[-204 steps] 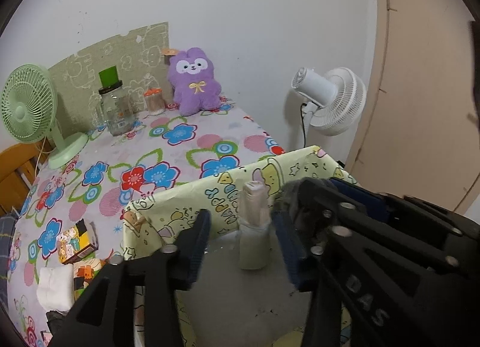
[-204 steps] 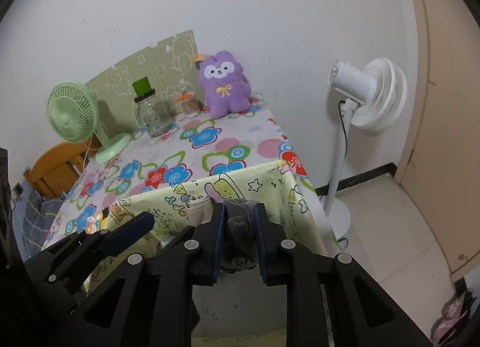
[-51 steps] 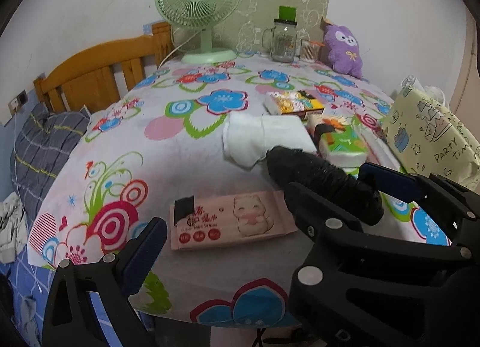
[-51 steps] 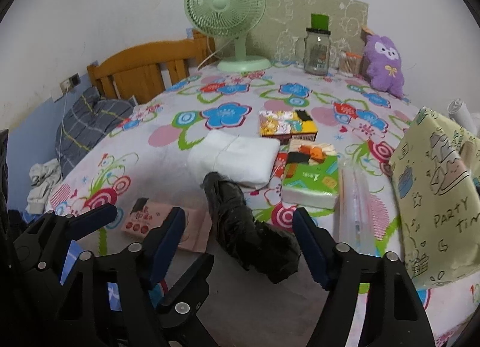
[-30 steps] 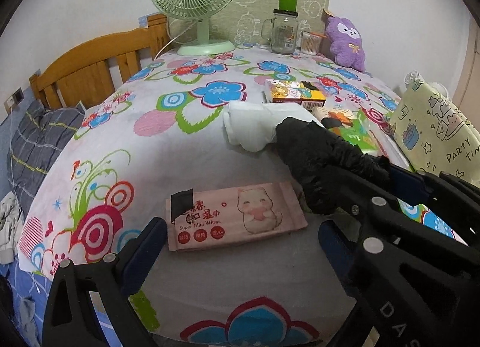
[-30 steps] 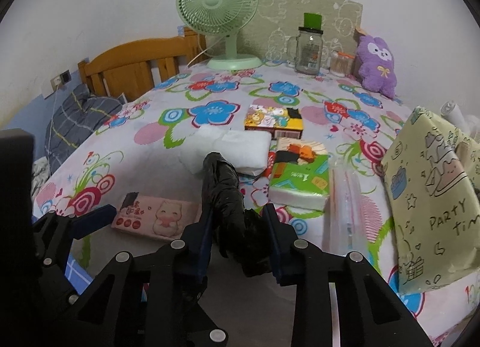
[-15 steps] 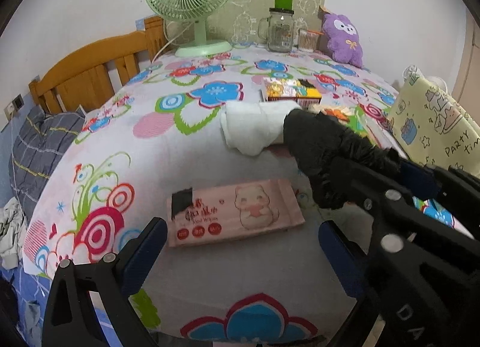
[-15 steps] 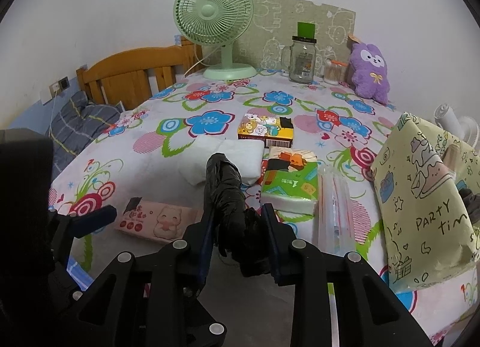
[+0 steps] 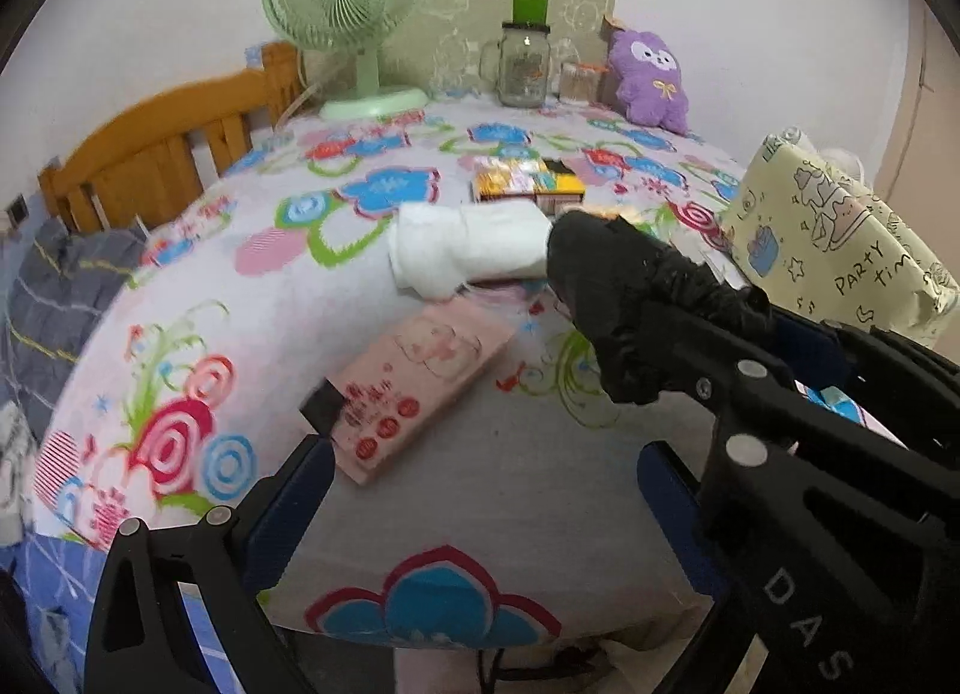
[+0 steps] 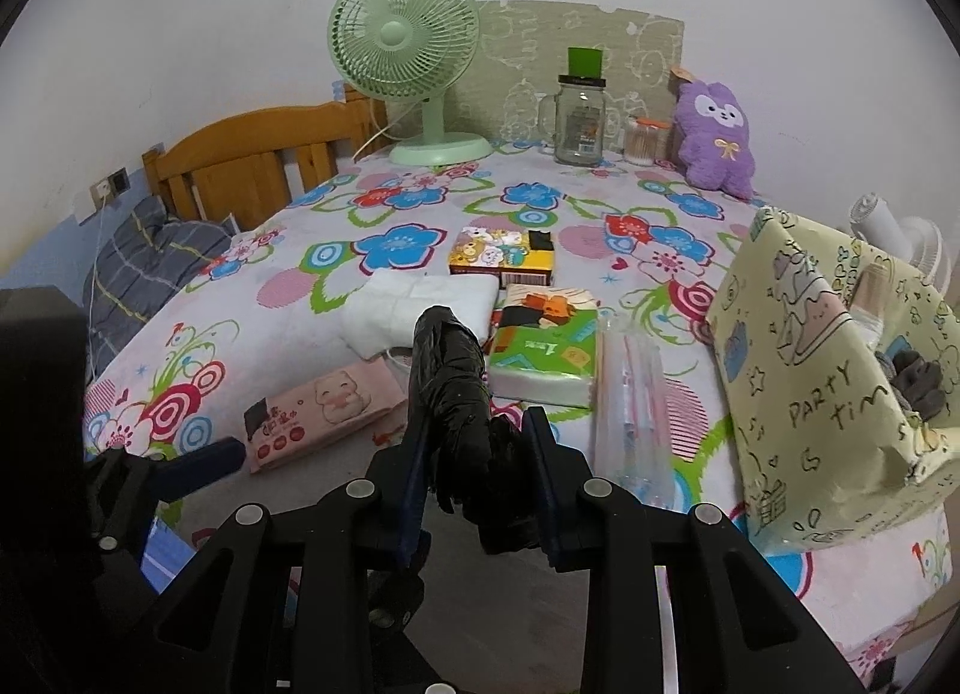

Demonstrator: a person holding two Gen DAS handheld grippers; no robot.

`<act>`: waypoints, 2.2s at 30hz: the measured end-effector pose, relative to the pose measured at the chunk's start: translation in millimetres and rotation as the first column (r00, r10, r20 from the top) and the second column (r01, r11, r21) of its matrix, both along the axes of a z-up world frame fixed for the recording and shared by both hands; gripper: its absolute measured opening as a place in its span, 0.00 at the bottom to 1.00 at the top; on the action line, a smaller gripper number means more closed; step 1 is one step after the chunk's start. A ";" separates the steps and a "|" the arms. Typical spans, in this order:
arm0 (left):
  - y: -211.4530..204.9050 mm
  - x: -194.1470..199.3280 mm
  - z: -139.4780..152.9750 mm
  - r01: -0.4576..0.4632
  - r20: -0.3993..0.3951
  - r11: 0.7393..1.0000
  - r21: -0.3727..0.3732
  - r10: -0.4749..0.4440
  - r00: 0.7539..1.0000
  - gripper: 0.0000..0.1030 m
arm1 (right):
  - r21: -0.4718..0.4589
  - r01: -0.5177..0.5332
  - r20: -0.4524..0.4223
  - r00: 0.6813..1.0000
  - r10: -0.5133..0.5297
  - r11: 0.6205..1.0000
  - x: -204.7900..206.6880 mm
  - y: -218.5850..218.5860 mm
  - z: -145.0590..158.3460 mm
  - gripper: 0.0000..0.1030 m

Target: Organize soft objects

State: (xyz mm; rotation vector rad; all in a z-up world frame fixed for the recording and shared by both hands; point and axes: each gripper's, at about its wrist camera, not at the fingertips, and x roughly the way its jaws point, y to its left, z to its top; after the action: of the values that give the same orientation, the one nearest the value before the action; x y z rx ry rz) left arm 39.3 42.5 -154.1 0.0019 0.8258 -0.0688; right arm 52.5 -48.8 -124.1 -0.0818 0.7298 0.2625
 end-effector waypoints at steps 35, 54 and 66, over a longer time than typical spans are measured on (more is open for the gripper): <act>11.3 35.2 -4.6 0.074 -0.048 0.997 0.018 -0.073 0.996 0.40 | -0.003 0.062 -0.035 0.997 -0.063 0.998 24.3 10.2 -4.4 0.32; -9.9 13.0 20.6 0.027 0.003 1.000 0.003 -0.027 1.000 0.37 | 0.051 0.045 -0.023 0.999 -0.044 0.998 10.8 -9.6 11.9 0.32; -21.1 9.8 55.6 0.021 0.075 1.000 0.013 -0.021 0.997 0.37 | 0.086 0.047 0.041 0.998 -0.051 0.995 7.1 -21.6 46.6 0.32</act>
State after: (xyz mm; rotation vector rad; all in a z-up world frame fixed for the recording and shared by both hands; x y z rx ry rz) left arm 49.1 21.4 -98.4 0.0248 0.7513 -0.0829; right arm 59.6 -70.4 -77.5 0.0112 0.6758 0.2436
